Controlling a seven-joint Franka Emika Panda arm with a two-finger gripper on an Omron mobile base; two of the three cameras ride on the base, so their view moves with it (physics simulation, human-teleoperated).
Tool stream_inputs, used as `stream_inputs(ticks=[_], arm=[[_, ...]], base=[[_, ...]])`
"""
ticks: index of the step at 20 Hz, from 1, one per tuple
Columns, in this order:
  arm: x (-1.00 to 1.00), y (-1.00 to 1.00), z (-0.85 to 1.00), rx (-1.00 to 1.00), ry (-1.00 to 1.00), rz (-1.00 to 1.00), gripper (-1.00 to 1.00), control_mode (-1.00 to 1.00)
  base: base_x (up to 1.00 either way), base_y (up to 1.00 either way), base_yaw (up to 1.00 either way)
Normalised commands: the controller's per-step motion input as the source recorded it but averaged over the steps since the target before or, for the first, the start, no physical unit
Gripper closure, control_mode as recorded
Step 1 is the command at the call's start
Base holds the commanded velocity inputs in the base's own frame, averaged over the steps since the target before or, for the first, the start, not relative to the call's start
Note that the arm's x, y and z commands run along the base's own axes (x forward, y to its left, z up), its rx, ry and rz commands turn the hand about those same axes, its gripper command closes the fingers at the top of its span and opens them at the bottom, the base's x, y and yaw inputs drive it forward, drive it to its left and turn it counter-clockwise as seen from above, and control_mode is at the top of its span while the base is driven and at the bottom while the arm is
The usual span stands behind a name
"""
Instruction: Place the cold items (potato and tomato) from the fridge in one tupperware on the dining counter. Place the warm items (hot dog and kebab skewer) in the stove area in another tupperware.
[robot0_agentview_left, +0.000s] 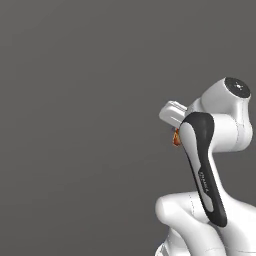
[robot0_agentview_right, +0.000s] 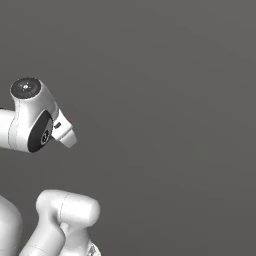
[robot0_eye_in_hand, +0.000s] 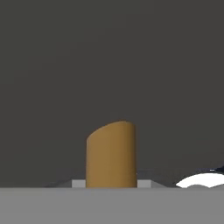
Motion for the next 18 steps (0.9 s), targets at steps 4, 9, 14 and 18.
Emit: stream_inputs(ticks=[4, 9, 14, 18], arm=[[0.00, 0.00, 0.00, 0.00, 0.00, 0.00, 1.00, 1.00], [0.00, 0.00, 0.00, 0.00, 0.00, 0.00, 1.00, 1.00], [0.00, 0.00, 0.00, 0.00, 0.00, 0.00, 1.00, 1.00], [0.00, 0.00, 0.00, 0.00, 0.00, 0.00, 1.00, 1.00]], base=[[0.00, -1.00, 0.45], [0.01, -1.00, 0.42], [0.09, -1.00, 0.40], [0.31, -1.00, 0.37]])
